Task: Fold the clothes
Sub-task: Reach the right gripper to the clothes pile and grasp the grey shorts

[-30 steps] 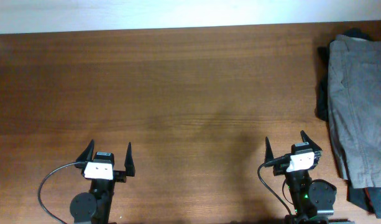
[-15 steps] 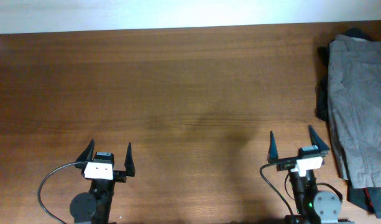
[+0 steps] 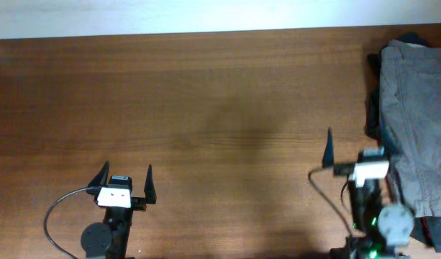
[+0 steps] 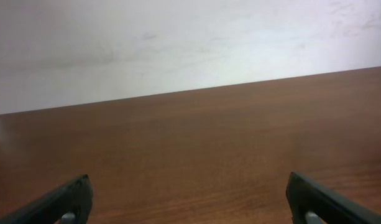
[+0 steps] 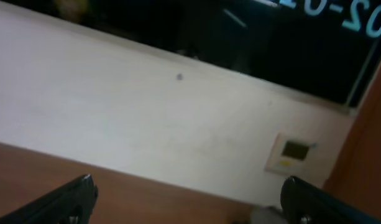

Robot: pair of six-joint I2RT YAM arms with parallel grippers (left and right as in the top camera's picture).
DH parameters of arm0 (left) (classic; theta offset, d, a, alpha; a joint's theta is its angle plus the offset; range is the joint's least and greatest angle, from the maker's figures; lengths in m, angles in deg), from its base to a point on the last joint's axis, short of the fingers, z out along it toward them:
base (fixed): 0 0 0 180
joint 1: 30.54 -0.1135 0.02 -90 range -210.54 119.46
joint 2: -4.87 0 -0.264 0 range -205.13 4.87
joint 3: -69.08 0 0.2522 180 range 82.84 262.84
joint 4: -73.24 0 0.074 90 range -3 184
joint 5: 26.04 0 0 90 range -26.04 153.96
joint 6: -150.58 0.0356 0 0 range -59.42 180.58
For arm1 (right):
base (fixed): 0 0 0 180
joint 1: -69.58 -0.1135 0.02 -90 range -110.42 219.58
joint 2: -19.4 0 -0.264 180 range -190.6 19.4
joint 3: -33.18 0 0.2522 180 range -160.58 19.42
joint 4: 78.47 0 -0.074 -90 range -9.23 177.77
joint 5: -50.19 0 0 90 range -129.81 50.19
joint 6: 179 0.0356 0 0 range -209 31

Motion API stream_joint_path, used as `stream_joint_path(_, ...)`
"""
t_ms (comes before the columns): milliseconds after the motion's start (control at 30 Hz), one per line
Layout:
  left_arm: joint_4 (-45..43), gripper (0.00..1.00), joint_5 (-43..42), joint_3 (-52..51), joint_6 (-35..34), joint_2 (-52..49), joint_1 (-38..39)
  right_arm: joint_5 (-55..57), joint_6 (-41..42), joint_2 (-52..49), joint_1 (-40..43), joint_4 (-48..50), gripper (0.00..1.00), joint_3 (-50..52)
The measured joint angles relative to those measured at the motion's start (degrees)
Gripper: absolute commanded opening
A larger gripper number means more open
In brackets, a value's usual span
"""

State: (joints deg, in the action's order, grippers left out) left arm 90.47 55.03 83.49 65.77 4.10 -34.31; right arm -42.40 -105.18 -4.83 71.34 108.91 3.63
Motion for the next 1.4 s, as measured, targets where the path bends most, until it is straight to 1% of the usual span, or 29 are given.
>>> stream_joint_path(100, 0.02, 0.99, 0.13, 0.00, 0.00, 0.04, 0.00, 3.61, -1.73, -14.25, 0.04, -2.86, 0.99, -12.72)
stream_joint_path(200, 0.00, 0.99, 0.13, 0.00, 0.00, 0.04, 0.00, 6.88, -2.40, -28.65, 1.27, -12.66, 0.99, -27.02)
stream_joint_path(300, 0.00, 0.99, 0.13, 0.00, -0.02, 0.04, 0.00, 8.55, -3.08, -43.28, 4.46, -26.01, 0.99, -42.49)
stream_joint_path(400, 0.02, 0.99, 0.15, 0.00, 0.00, 0.09, 0.00, 9.22, -3.43, -55.82, 8.28, -36.79, 0.98, -56.08)
stream_joint_path(533, 0.02, 0.99, 0.22, 0.00, 0.00, 0.09, 0.00, 9.64, -3.08, -71.93, 14.25, -45.44, 0.99, -73.94)
stream_joint_path(600, 0.02, 0.99, 0.31, 0.00, 0.00, 0.09, 0.00, 10.03, -1.46, -77.44, 16.17, -49.59, 0.98, -79.47)
stream_joint_path(667, 0.02, 0.99, 0.33, 0.00, 0.00, 0.09, 0.00, 10.16, 0.15, -81.83, 17.38, -50.42, 0.99, -82.01)
stream_joint_path(800, 0.02, 0.99, 0.33, 0.00, 0.00, 0.09, 0.00, 10.60, 2.08, -89.77, 17.44, -49.31, 0.99, -82.68)
stream_joint_path(1067, 0.02, 0.99, 0.33, 0.00, 0.00, 0.09, 0.00, 23.08, 1.99, -102.86, 15.98, -38.99, 0.98, -82.71)
stream_joint_path(1233, 0.02, 0.99, 0.33, 0.00, 0.00, 0.09, 0.00, 29.40, 0.59, -107.73, 14.03, -32.59, 0.98, -82.71)
stream_joint_path(1400, 0.02, 0.99, 0.33, 0.00, 0.00, 0.09, 0.00, 34.69, 0.26, -109.26, 12.52, -27.08, 0.99, -82.73)
